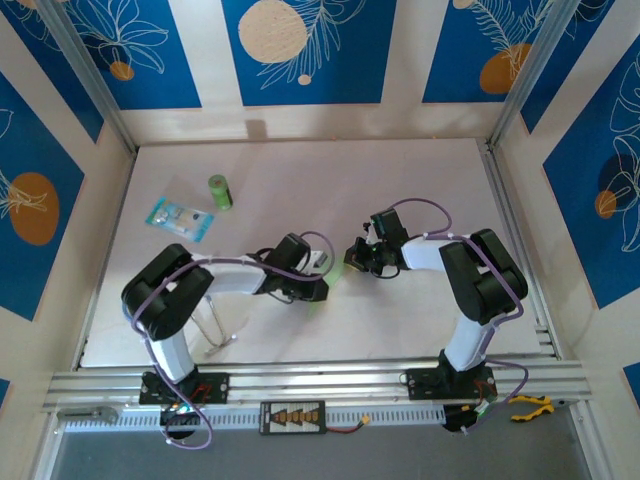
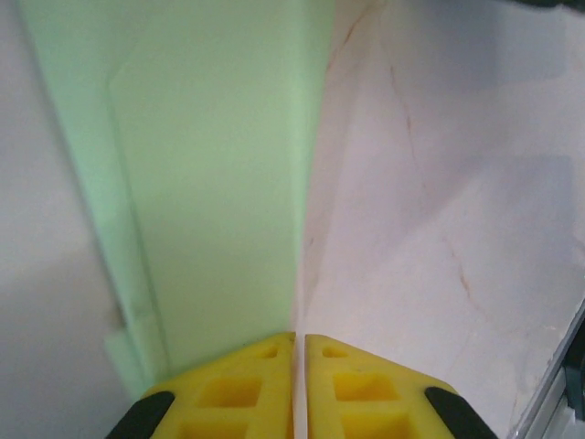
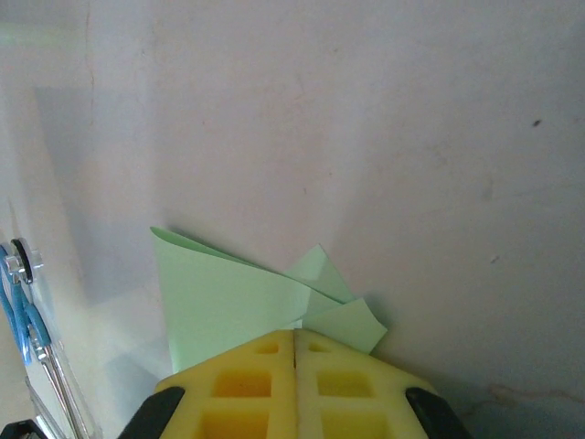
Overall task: Fold a paper plane with a square sheet of paper (pick it up from the middle)
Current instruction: Fold the wing for the fifth time at the center of the table.
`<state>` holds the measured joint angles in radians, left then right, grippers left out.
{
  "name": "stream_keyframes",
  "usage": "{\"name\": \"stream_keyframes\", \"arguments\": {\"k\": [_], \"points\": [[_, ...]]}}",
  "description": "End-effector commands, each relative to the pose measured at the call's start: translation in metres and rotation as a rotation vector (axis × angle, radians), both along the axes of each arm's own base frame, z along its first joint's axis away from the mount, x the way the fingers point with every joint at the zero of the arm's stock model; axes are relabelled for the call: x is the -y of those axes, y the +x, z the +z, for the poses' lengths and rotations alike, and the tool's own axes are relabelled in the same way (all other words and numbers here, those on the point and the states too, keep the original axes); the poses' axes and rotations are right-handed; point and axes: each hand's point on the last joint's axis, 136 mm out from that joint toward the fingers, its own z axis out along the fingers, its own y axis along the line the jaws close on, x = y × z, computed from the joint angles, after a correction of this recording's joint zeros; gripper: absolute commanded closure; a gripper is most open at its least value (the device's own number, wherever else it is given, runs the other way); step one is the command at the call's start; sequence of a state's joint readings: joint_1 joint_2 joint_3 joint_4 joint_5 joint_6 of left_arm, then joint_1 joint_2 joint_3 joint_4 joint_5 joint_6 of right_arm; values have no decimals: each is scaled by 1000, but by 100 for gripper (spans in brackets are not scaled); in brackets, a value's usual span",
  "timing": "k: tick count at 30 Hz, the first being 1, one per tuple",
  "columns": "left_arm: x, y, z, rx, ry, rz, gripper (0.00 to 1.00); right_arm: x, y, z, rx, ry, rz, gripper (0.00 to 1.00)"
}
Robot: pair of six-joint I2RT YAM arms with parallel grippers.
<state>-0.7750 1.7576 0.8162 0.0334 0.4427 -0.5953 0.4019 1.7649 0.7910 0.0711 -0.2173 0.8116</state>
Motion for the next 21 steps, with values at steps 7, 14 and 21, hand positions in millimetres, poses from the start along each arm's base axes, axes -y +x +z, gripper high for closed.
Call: {"name": "stream_keyframes", "arguments": {"k": [7, 14, 21], "points": [[-50, -62, -25, -126, 113, -52, 89, 24, -26, -39, -122, -133, -12, 100], [-64, -74, -10, -80, 92, -58, 93, 16, -24, -32, -94, -111, 23, 100], [-57, -29, 44, 116, 21, 41, 90, -18, -13, 7, 51, -15, 156, 98]]}}
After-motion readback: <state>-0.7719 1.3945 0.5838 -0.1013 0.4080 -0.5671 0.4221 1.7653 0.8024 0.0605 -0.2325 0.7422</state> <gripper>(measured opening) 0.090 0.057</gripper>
